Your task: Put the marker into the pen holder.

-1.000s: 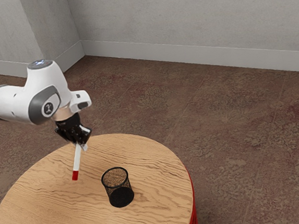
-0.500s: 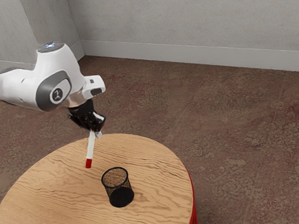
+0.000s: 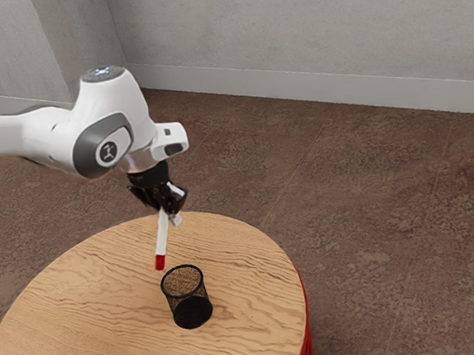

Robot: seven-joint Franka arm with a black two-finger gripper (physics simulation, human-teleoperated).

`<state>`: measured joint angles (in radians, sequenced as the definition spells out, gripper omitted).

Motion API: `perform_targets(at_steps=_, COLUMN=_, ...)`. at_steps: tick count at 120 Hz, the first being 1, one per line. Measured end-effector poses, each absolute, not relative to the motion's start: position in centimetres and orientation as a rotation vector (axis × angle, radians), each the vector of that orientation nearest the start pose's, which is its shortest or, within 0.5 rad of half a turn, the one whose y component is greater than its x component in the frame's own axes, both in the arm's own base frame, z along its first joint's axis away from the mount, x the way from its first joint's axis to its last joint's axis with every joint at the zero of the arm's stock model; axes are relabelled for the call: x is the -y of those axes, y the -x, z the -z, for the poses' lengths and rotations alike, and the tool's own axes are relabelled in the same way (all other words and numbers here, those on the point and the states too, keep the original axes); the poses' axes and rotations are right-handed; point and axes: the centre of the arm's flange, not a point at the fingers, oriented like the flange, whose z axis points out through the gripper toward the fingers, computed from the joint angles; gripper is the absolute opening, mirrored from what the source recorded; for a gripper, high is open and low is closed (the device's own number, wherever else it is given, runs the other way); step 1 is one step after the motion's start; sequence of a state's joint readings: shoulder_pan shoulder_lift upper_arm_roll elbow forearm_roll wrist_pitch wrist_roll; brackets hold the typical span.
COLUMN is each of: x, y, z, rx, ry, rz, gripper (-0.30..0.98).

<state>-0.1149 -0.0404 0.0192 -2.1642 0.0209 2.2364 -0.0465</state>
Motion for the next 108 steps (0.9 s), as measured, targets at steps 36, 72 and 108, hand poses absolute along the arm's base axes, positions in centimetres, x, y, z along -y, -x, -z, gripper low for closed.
perform_targets(at_steps=36, x=7.0, y=-53.7, z=-42.0, rx=-0.117, ry=3.130, rz=0.165, gripper=-0.05)
perform_targets(at_steps=72, x=9.7, y=-53.5, z=-40.5, rx=-0.164, ry=3.131, rz=0.121, gripper=-0.05)
perform_targets(at_steps=108, x=11.9, y=-53.3, z=-40.7, rx=-0.207, ry=3.129, rz=0.133, gripper=-0.05)
